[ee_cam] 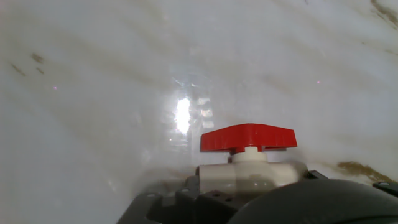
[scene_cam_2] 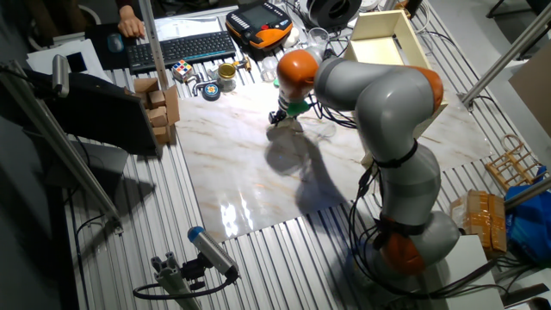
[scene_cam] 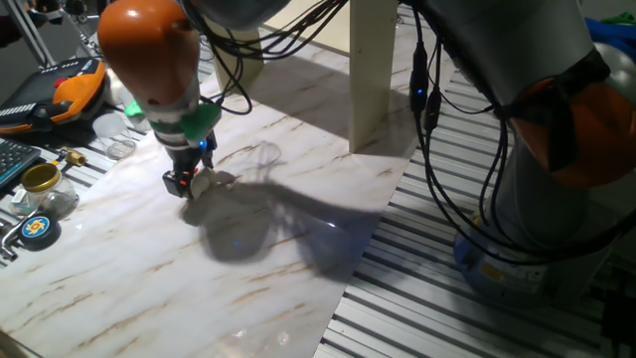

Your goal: Put the object on the shelf

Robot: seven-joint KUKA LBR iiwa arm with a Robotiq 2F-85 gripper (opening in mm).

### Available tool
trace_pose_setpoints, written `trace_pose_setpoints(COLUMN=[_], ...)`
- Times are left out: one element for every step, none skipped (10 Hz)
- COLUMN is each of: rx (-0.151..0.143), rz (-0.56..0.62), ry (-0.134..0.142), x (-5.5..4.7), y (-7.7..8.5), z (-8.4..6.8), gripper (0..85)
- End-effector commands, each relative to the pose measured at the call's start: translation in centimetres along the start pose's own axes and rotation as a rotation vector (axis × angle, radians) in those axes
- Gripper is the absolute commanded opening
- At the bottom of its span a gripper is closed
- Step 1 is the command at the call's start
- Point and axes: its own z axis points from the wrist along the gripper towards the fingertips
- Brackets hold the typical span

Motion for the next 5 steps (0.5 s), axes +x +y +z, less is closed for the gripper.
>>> trace_pose_setpoints(rx=[-0.004,-0.019,-0.03,-0.045,-0.045], rz=[0.004,0.017,0.029,0.048,0.061], ry=[0.0,0.0,0.0,0.003,0.005], x=[0.1,0.1,0.3,0.5,0.7], y=[0.0,0.0,0.0,-0.1,-0.1], z=[-0.5,-1.1,-1.8,-2.6,-3.5], gripper=[0.0,0.0,0.0,0.0,0.0])
